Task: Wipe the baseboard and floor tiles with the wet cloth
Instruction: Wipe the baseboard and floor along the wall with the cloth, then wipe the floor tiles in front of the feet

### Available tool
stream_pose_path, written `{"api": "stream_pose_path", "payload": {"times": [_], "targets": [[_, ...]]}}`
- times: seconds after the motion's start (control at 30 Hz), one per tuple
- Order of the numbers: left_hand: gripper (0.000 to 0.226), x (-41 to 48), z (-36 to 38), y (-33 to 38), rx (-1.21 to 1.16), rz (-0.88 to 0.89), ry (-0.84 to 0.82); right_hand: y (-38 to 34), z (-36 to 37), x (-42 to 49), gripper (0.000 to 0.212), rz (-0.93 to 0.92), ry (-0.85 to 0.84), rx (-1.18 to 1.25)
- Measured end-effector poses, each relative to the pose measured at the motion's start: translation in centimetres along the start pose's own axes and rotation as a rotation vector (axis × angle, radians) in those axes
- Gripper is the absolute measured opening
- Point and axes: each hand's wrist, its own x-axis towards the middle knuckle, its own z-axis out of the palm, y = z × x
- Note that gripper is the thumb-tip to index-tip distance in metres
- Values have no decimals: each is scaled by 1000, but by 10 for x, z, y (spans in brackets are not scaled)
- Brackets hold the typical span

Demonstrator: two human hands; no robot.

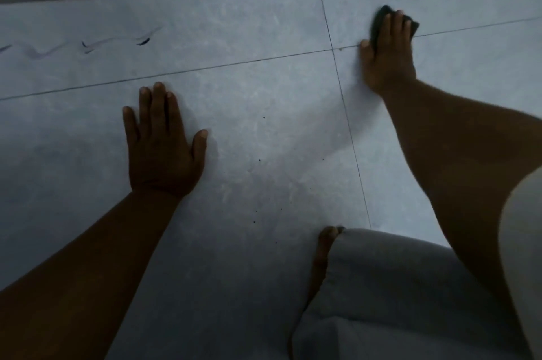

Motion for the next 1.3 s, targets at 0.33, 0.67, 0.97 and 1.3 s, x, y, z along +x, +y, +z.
{"api": "stream_pose_path", "payload": {"times": [0.33, 0.67, 0.97, 1.3], "targets": [[78, 0, 0, 0, -26, -5, 24, -170, 5, -10, 76, -265, -7, -37], [62, -36, -19, -84, -86, -114, 98, -198, 41, -110, 47, -820, -31, 171], [68, -56, -16, -111, 1, -107, 25, -114, 38, -159, 71, -62, -27, -8], [69, -58, -18, -112, -22, -129, 15, -281, 64, -242, 75, -115, -36, 119]]}}
